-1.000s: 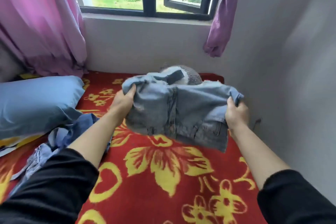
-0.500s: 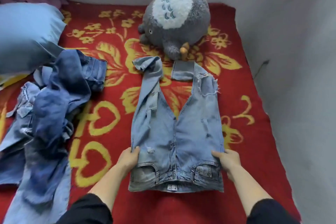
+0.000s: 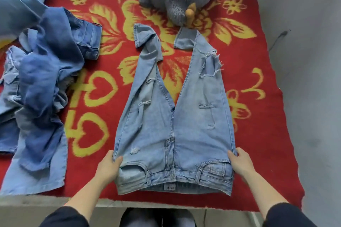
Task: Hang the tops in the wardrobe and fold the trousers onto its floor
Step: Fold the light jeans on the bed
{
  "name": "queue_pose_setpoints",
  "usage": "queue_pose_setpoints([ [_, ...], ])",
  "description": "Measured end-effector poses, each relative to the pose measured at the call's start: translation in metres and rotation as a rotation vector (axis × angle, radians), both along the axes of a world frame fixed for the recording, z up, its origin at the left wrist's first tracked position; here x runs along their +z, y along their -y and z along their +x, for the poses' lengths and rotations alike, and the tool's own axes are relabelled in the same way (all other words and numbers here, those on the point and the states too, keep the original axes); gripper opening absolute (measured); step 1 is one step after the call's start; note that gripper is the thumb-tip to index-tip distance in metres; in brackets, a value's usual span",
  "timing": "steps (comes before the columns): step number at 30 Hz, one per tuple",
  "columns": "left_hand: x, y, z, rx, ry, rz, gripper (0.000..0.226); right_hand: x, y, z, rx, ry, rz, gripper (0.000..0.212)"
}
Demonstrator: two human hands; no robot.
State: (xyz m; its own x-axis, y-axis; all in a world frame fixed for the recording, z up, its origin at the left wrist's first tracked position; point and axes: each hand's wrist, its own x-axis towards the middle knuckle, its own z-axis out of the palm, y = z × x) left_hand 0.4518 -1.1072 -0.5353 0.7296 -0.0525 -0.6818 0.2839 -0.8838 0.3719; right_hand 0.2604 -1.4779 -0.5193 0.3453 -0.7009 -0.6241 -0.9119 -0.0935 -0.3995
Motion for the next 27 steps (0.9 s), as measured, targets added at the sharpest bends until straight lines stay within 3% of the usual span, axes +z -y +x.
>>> queue_pose_setpoints([
  [2, -0.014, -0.007, -0.016, 0.014, 0.001, 0.110, 0.033, -0.013, -0.015, -0.014, 0.012, -0.082, -0.047, 0.012],
  [4, -0.025, -0.007, -0.036, 0.009, 0.068, 0.205, 0.051, -0.028, -0.032, -0.025, 0.122, -0.143, -0.132, 0.031],
  [7, -0.040, 0.001, -0.066, -0.306, 0.208, 0.219, 0.052, -0.042, -0.065, -0.030, 0.468, -0.140, -0.115, 0.031],
  [10, -0.052, 0.013, -0.096, -0.589, 0.156, 0.133, 0.057, -0.057, -0.095, -0.028, 0.851, -0.128, -0.090, 0.042],
  [12, -0.059, 0.017, -0.106, -0.697, 0.136, 0.218, 0.063, -0.070, -0.107, -0.030, 0.980, -0.185, -0.111, 0.053],
  [15, -0.067, 0.023, -0.108, -0.803, 0.282, 0.353, 0.064, -0.077, -0.111, -0.032, 1.044, -0.234, -0.225, 0.047],
  [18, -0.070, 0.024, -0.100, -0.890, 0.341, 0.415, 0.051, -0.075, -0.108, -0.031, 1.146, -0.146, -0.325, 0.044],
  [22, -0.066, 0.013, -0.095, -0.989, 0.272, 0.370, 0.044, -0.072, -0.091, -0.034, 1.184, -0.174, -0.166, 0.026],
  [25, -0.053, 0.001, -0.108, -1.085, 0.227, 0.315, 0.054, -0.064, -0.090, -0.034, 1.220, -0.236, -0.067, 0.018],
  [27, -0.049, -0.003, -0.115, -1.090, 0.092, 0.303, 0.059, -0.063, -0.094, -0.031, 1.295, -0.333, 0.044, 0.017],
])
